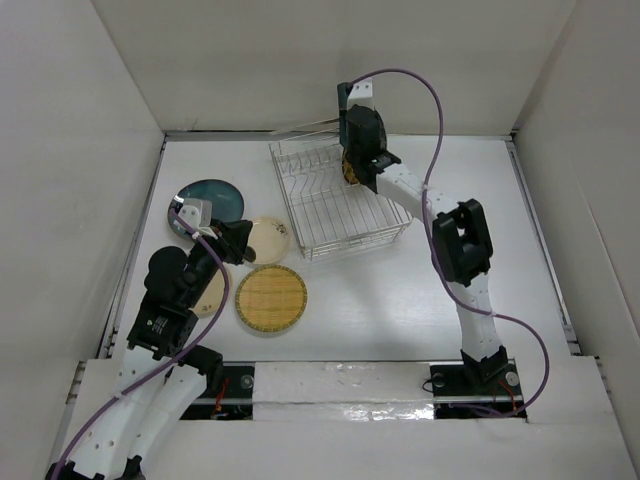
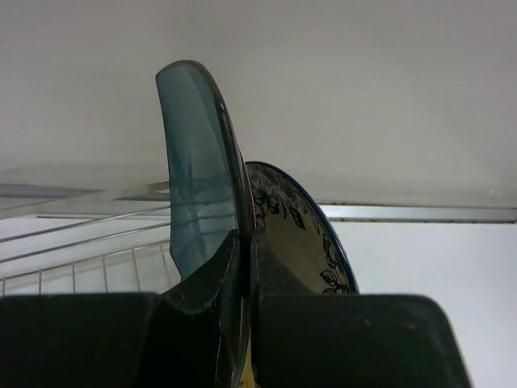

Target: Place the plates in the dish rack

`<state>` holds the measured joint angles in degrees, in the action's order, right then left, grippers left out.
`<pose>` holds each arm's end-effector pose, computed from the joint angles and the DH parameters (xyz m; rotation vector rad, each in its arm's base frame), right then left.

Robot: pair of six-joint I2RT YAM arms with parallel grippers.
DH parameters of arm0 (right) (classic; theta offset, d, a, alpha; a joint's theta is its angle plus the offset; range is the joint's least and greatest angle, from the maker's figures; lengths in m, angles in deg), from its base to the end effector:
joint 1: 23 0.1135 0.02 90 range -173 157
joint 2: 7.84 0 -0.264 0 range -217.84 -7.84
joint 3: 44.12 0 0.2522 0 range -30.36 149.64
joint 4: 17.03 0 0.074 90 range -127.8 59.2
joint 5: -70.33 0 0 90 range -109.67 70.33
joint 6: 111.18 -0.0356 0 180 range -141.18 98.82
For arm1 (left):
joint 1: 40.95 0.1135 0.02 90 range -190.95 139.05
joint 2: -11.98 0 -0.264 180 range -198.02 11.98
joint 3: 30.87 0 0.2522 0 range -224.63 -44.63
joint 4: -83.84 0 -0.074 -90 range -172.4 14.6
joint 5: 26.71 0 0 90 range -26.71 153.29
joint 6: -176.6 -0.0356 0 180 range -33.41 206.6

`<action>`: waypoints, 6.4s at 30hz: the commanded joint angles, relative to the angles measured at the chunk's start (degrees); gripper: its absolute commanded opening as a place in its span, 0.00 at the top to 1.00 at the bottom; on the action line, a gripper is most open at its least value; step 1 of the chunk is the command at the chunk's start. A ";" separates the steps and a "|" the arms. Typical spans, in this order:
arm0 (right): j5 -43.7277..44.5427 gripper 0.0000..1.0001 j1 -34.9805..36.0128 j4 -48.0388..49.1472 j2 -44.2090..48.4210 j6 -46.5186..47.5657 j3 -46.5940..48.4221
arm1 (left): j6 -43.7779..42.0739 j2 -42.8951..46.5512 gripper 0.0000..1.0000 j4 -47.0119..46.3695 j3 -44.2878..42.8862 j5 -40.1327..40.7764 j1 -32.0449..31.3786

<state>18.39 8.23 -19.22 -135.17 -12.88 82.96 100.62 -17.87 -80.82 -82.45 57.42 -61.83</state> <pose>0.4682 0.2582 0.3180 -0.0414 1.6084 -0.2254 0.1239 -0.0512 0.3505 0.1736 1.4752 -0.5698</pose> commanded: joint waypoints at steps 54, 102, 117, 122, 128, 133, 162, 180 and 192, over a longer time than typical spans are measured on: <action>4.82 1.00 4.81 36.77 7.36 8.23 -8.29 | 0.04 -0.04 0.94 -2.29 0.56 -0.37 0.23; 12.55 0.86 8.32 45.99 5.86 5.15 -31.05 | 0.22 -0.56 0.94 -2.38 0.47 -0.99 0.23; 13.35 0.55 8.33 31.68 14.90 -4.86 -37.56 | 0.22 -0.39 0.94 -2.38 0.47 -1.16 0.23; 7.04 0.45 9.38 19.30 22.81 -14.06 -39.66 | 0.22 -0.39 0.94 -2.29 0.47 -0.99 0.23; -4.56 1.00 15.87 7.33 37.82 -22.53 -48.52 | 0.30 -0.04 1.00 -2.11 0.47 0.15 0.23; -22.87 1.00 20.98 0.57 45.93 -29.28 -58.72 | 0.31 -0.74 1.00 -2.20 0.30 -0.72 0.23; -50.90 0.85 22.65 36.67 18.52 -68.75 -75.69 | 0.04 0.58 0.84 -2.11 0.12 -1.78 0.23; -29.85 1.00 16.60 3.48 56.67 -37.51 -62.37 | -0.31 3.04 0.85 -1.67 -0.06 1.21 0.23; 11.06 1.00 9.56 0.10 29.01 -9.73 -22.28 | -0.22 3.74 0.86 -1.67 0.12 2.00 0.23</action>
<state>16.93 18.21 -20.45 -102.91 -32.42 55.20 100.59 -15.33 -80.60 -82.45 58.38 -61.83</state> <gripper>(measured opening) 0.077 0.145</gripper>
